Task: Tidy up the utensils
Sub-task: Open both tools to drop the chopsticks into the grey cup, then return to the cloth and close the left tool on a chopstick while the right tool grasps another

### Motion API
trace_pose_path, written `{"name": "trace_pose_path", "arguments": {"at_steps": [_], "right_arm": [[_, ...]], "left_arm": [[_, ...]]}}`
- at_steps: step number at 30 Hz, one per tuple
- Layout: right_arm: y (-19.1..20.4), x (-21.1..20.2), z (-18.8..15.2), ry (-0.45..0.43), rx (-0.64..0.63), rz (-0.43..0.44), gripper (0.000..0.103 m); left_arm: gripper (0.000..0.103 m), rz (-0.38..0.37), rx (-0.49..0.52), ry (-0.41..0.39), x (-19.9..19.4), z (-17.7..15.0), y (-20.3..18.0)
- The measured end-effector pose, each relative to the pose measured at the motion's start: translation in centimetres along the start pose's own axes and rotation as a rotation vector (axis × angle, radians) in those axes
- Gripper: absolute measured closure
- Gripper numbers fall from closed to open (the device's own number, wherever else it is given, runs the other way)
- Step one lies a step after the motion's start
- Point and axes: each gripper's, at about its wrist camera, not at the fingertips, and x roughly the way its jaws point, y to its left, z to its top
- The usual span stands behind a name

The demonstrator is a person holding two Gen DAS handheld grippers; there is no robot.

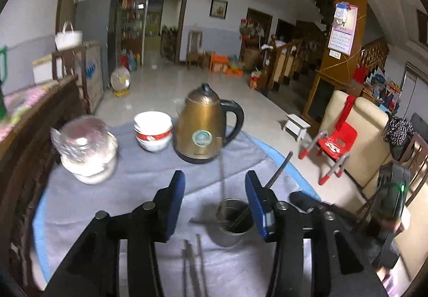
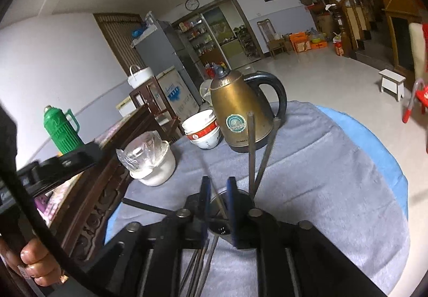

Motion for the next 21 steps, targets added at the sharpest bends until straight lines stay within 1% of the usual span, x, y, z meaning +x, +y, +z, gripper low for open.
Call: {"name": "trace_pose_path", "arguments": {"at_steps": [1,2,3,4,5,7,8,10,12,13,15,17,18,19,21], "right_arm": [[-0.2,-0.5,-0.1,-0.009,0.006,0.003,0.071],[-0.4,-1.1,-0.4,-0.021,0.015,0.008,0.066],[-0.6,-1.8,-0.7,-0.037,0.025,0.009,0.056],[-0.8,-2.5,-1.1,-0.056,0.033,0.009,0.054],[-0.9,-2.9,-1.4,-0.067,0.036,0.007,0.054],[-0.9,-3.5,-2.0,-0.066,0.035,0.010,0.055],[-0.8,-3.7,-2.5,-0.057,0.032,0.012,0.056],[-0.5,-3.6,-3.6,-0.032,0.021,0.015,0.062],[0.1,-3.0,-4.9,0.011,-0.002,0.011,0.064],[0.5,-2.6,-5.7,0.031,-0.016,0.006,0.064],[0.9,-1.8,-7.1,0.075,-0.030,0.002,0.065],[1.5,-0.3,-8.5,0.145,-0.039,0.000,0.067],[1.8,0.6,-9.2,0.181,-0.042,-0.001,0.069],[1.9,1.6,-9.8,0.217,-0.042,0.000,0.072],[2.1,3.2,-11.0,0.280,-0.033,0.002,0.076]], "left_arm": [[0.046,0.012,0.002,-0.013,-0.7,-0.3,0.3],[0.045,0.028,0.004,-0.030,-1.6,-0.8,0.7],[0.044,0.047,0.007,-0.046,-2.4,-1.3,1.1],[0.043,0.068,0.011,-0.057,-3.2,-2.0,1.6],[0.040,0.091,0.013,-0.059,-3.7,-2.8,2.3],[0.039,0.119,0.014,-0.036,-3.9,-4.1,3.3],[0.039,0.137,0.007,-0.006,-3.8,-5.3,4.3],[0.039,0.148,-0.022,0.049,-3.0,-7.2,5.8],[0.039,0.158,-0.055,0.117,-1.8,-8.9,7.2],[0.039,0.165,-0.074,0.166,-0.9,-10.2,7.8],[0.039,0.161,-0.105,0.242,0.7,-12.3,8.8],[0.039,0.147,-0.124,0.295,1.7,-14.2,9.1],[0.039,0.132,-0.131,0.329,2.5,-15.2,9.2],[0.039,0.128,-0.134,0.350,3.0,-15.9,9.1],[0.039,0.116,-0.132,0.398,4.1,-17.3,8.6]]}}
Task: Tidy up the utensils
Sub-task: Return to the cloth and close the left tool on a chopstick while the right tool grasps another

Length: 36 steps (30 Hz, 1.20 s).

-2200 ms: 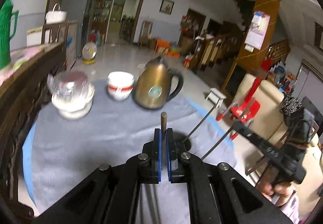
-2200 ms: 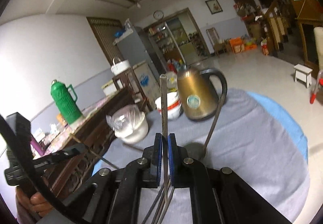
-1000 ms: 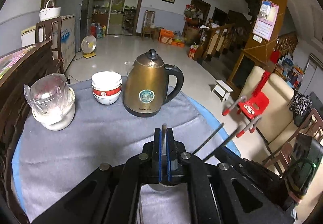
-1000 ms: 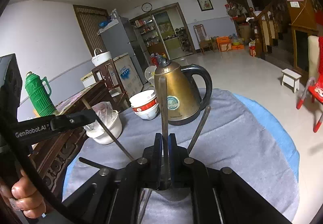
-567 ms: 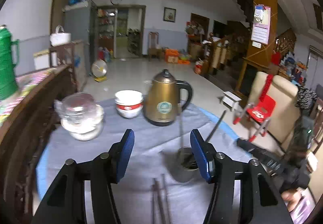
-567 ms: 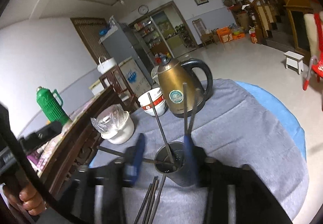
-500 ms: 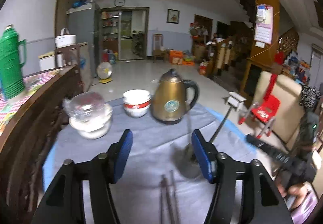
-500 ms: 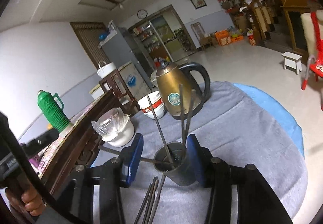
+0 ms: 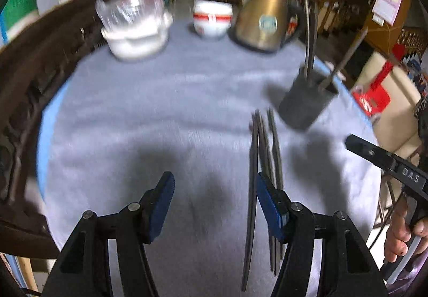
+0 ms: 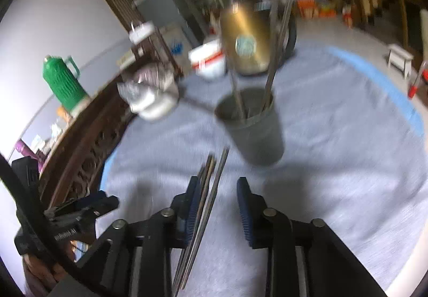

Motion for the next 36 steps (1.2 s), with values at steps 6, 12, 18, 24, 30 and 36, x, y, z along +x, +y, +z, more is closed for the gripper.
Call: {"name": "trace_pose_path", "arguments": {"at_steps": [6,12,18,24,30,36], "right_arm": [[0.8,5.4,-1.9,0.154,-0.003,-0.017,0.080],[1.1,8.5,-2.4,0.199,-0.001,-0.047,0.080],[1.7,10.4,-2.6,0.221,-0.003,-0.080,0.083],[1.9,10.9,-2.8,0.229,-0.025,-0.084,0.090],[2.1,10.8,-3.0,0.251,-0.078,-0.081,0.092],[1.8,9.6,-3.7,0.305,-0.159,-0.093,0.092]], "left_arm": [[0.042,-0.041,0.015,0.097,3.0,-1.9,-1.0],[0.054,-0.080,-0.007,0.150,4.7,-2.5,-1.4],[0.062,-0.110,-0.021,0.175,5.6,-2.8,-1.5],[0.070,-0.118,-0.033,0.169,5.7,-2.9,-1.5],[0.076,-0.135,-0.060,0.177,6.2,-2.6,-1.8],[0.076,-0.137,-0.101,0.184,6.6,-2.0,-1.6]]}}
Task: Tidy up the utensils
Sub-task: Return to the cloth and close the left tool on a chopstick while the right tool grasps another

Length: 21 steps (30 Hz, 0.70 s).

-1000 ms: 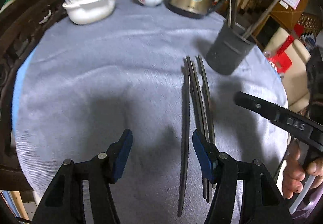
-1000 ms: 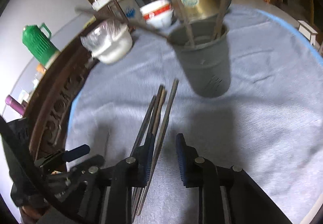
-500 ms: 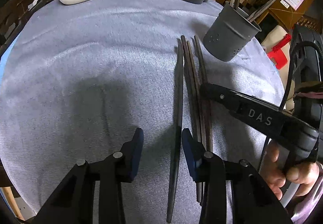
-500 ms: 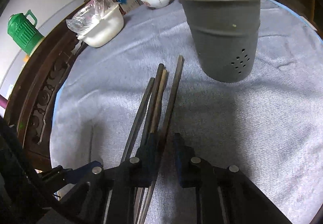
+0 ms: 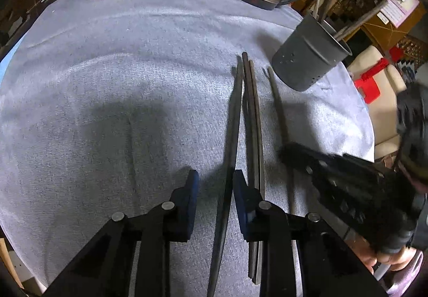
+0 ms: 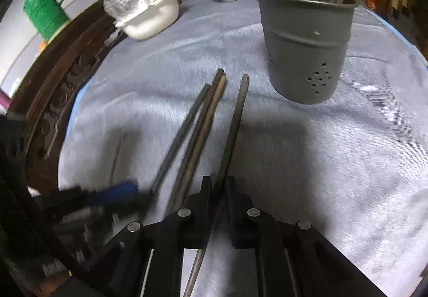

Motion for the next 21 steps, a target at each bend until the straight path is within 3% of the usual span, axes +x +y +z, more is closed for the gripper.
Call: {"name": "trace_pose_path", "arguments": {"at_steps": [4,14,16,18,21], "right_arm": [[-0.8,-0.9,-0.9,0.042,-0.054,-0.038,0.092],[-2.2,-1.4,-1.4,0.050,-0.028,0.003,0.090],[-2.3,-1.5,-1.6,0.047,-0.023,0.009,0.090],[-2.4,-1.5,-1.6,0.043,-0.018,0.014,0.090],[-2.3,-1.5,-1.7,0.037,-0.020,0.015,0.090]], "left_arm": [[0.076,0.016,0.008,-0.007,0.1,0.2,-0.4],[0.076,0.041,0.015,-0.038,0.9,0.8,-1.0],[0.081,0.056,0.017,-0.048,0.9,0.7,-0.9],[0.093,0.086,0.018,-0.054,0.9,0.7,-0.8],[0.096,0.070,0.000,-0.049,0.8,0.7,-0.1]]}}
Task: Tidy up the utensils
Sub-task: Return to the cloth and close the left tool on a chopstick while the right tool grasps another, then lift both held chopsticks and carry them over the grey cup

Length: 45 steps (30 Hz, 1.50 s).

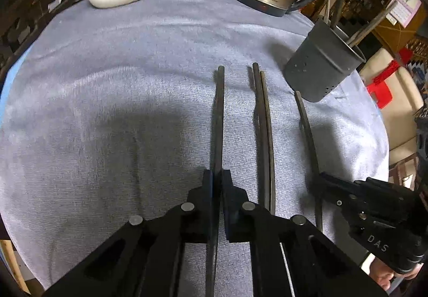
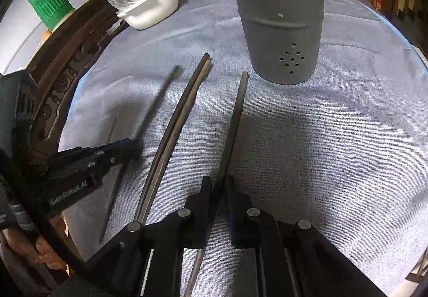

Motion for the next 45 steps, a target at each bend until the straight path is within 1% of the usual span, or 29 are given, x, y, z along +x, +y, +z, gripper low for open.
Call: {"name": "trace_pose_path", "arguments": {"at_steps": [7,9,13,16,18,19,20,23,25,28,30,32,35,37,39,41,43,45], "right_arm": [[-0.3,-0.1,-0.2,-0.004,0.001,0.015,0.090],[-0.2,-0.2,-0.3,0.005,-0.005,0.012,0.090],[0.0,-0.4,-0.4,0.043,-0.031,0.004,0.090],[-0.1,-0.4,-0.2,0.071,-0.021,0.007,0.090],[-0.1,-0.4,0.1,0.078,-0.014,-0.001,0.089],[-0.2,-0.3,0.5,0.074,0.000,-0.020,0.088],[-0.3,-0.3,0.9,0.069,0.011,-0.028,0.088],[-0.7,-0.2,2.1,0.030,0.057,-0.021,0.086],[-0.8,0.0,3.0,0.016,0.077,-0.049,0.082],[-1.3,0.6,4.0,-0.003,0.113,-0.076,0.081],[-1.7,1.0,4.4,0.000,0.138,-0.082,0.081],[-1.8,1.2,4.7,-0.012,0.147,-0.088,0.081],[-1.3,1.5,5.2,-0.017,0.123,-0.112,0.081],[-0.5,1.7,5.5,-0.026,0.093,-0.139,0.081],[0.1,1.9,5.6,-0.029,0.065,-0.163,0.082],[0.5,2.1,5.6,-0.030,0.042,-0.186,0.085],[0.8,2.3,5.6,-0.030,0.019,-0.203,0.094],[0.4,2.1,5.4,-0.025,0.034,-0.174,0.096]], "left_arm": [[0.096,0.002,-0.024,0.025,-1.0,-1.1,2.2],[0.096,0.012,-0.028,0.035,-1.2,-1.3,2.7],[0.096,0.005,-0.033,0.068,-1.4,-1.0,3.2],[0.094,0.000,-0.031,0.083,-1.0,0.0,3.5],[0.088,0.015,-0.033,0.079,-0.9,0.8,3.8],[0.082,0.019,-0.035,0.075,-0.8,1.1,3.8],[0.079,0.025,-0.038,0.071,-0.7,1.6,4.0],[0.078,0.024,-0.043,0.071,-0.3,3.0,4.3],[0.078,0.019,-0.054,0.069,0.1,4.1,4.4],[0.078,0.027,-0.049,0.067,0.5,5.4,4.6],[0.078,0.040,-0.044,0.073,1.0,5.9,4.2],[0.078,0.042,-0.040,0.081,1.4,6.1,4.0],[0.078,0.052,-0.026,0.076,2.0,6.5,3.6],[0.079,0.048,-0.025,0.070,2.3,6.8,3.4],[0.086,0.052,-0.024,0.062,2.4,6.9,3.4],[0.096,0.060,-0.016,0.054,2.6,7.0,3.4],[0.096,0.063,-0.013,0.050,2.7,7.1,3.4],[0.096,0.067,-0.017,0.045,2.4,6.9,3.4]]}}
